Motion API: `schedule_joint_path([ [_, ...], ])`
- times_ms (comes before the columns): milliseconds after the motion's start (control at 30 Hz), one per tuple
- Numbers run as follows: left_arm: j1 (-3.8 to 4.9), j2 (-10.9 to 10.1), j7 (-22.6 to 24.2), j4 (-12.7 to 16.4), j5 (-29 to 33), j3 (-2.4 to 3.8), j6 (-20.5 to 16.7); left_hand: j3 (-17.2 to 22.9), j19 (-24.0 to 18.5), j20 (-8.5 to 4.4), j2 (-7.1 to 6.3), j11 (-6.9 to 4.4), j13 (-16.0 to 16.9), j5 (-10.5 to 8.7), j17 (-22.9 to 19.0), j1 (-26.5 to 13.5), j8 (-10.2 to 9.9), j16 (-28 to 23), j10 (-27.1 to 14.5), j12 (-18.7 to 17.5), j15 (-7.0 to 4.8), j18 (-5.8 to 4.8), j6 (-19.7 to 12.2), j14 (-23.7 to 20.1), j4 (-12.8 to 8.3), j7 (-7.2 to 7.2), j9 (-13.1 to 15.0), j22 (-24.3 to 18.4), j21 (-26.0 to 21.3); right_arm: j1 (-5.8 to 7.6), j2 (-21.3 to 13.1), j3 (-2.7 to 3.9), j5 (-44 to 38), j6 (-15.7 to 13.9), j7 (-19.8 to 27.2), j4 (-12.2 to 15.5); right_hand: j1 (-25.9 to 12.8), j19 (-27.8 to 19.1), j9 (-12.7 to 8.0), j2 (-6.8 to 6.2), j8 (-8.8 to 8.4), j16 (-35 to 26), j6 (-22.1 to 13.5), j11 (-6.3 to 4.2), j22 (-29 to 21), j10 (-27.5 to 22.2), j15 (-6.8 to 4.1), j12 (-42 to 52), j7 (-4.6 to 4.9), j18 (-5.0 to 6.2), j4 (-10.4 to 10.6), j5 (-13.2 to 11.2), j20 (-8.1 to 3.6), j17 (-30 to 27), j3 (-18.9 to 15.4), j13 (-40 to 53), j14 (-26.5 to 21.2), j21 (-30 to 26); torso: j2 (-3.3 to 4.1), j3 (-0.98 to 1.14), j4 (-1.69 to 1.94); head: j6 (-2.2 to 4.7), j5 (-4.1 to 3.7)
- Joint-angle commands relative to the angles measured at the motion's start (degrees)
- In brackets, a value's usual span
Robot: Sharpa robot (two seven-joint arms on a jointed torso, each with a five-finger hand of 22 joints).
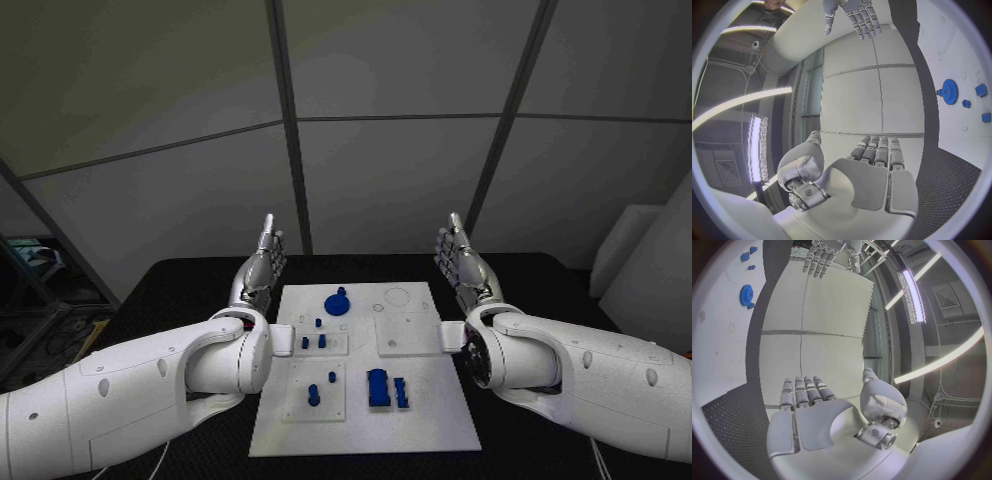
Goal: Assemble the parts on the task board
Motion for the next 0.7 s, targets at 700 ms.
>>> schedule_joint_path([
  [700,0.11,-0.02,1.25,0.11,-1.02,0.04,-0.67,-0.39,-6.84,-0.21,-0.02,-0.01,-0.07,-0.19,-0.1,-11.55,-0.26,-0.35,-8.8,-0.34,-0.05,-3.78,-8.94,-8.55,-0.07,-0.02,-0.08,-0.07,-0.34,0.12,-0.01,0.03,0.4,-0.69,1.08,0.15,-14.3,-8.28,-0.08,0.0,-0.22,-0.25,-9.01,-0.02,-0.12,-9.97,0.01,-0.2,-0.07,-0.83,-0.4,-0.28,-0.18,-0.07,-0.01,-0.09,-9.7,-0.33,0.0,0.0,-0.01,-0.01,0.01],
])
